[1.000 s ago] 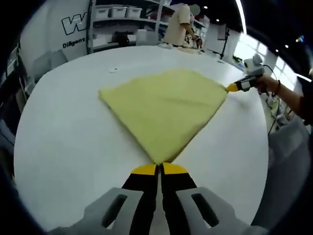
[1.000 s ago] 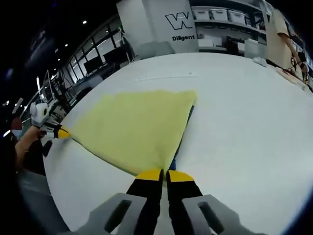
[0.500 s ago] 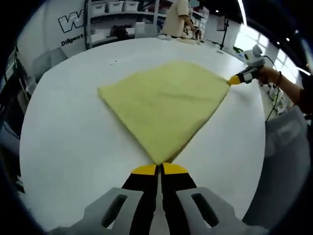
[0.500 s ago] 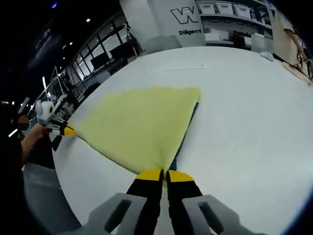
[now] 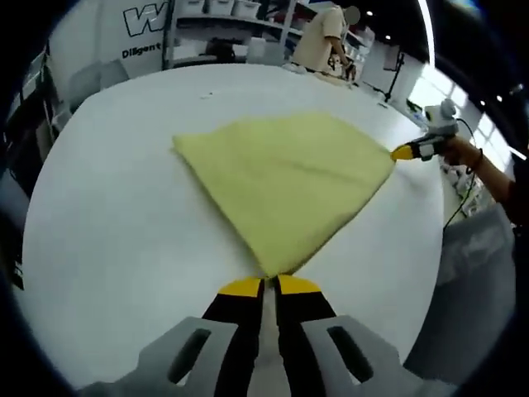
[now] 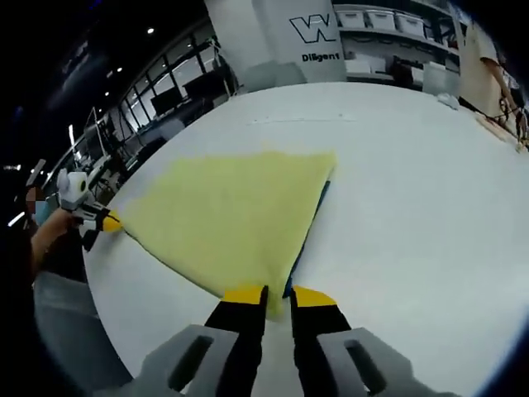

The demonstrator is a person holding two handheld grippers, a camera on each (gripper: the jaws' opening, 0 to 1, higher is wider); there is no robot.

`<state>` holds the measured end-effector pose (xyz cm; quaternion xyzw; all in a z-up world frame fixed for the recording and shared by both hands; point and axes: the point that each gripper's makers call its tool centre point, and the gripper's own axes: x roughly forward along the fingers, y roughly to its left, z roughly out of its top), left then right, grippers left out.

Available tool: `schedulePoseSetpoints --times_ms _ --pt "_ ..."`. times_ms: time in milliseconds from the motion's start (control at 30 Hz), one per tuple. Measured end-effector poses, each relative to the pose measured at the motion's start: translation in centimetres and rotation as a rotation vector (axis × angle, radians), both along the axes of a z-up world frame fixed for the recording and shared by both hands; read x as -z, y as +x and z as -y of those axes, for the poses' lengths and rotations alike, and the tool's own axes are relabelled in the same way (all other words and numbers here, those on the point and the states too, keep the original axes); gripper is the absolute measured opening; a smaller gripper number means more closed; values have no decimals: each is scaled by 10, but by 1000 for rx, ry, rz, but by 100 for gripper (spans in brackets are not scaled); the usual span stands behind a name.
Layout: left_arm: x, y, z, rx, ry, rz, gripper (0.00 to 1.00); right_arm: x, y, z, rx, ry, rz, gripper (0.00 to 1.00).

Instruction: Fold the garment on the visible template until the final outline fits inside the template.

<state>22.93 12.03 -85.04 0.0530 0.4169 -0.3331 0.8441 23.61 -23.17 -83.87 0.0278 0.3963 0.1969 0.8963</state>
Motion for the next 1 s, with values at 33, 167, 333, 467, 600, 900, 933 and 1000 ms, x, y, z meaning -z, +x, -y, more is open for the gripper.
schedulePoseSetpoints --times_ms 33,167,333,467,600,900,933,1000 --pt "-5 2 0 -29 -16 7 18 -8 4 0 13 -2 35 26" --pt "-15 3 -3 -76 -25 34 41 -22 5 -4 11 6 70 53" --pt "-37 1 2 -129 -71 75 69 -43 5 -18 0 14 128 82" --pt "-55 0 5 -166 -110 121 81 -52 -2 -27 -13 26 142 97" --pt "-68 -4 4 -212 -105 156 99 -68 -14 -33 -9 42 164 99" --pt "-81 -22 1 -258 -130 164 99 -87 -32 -43 -24 59 194 99" --pt "-81 -23 1 -257 -129 163 99 -87 -33 -43 -26 56 195 99" --pt "-82 -27 1 -256 -127 163 99 -86 -37 -45 -34 44 196 99"
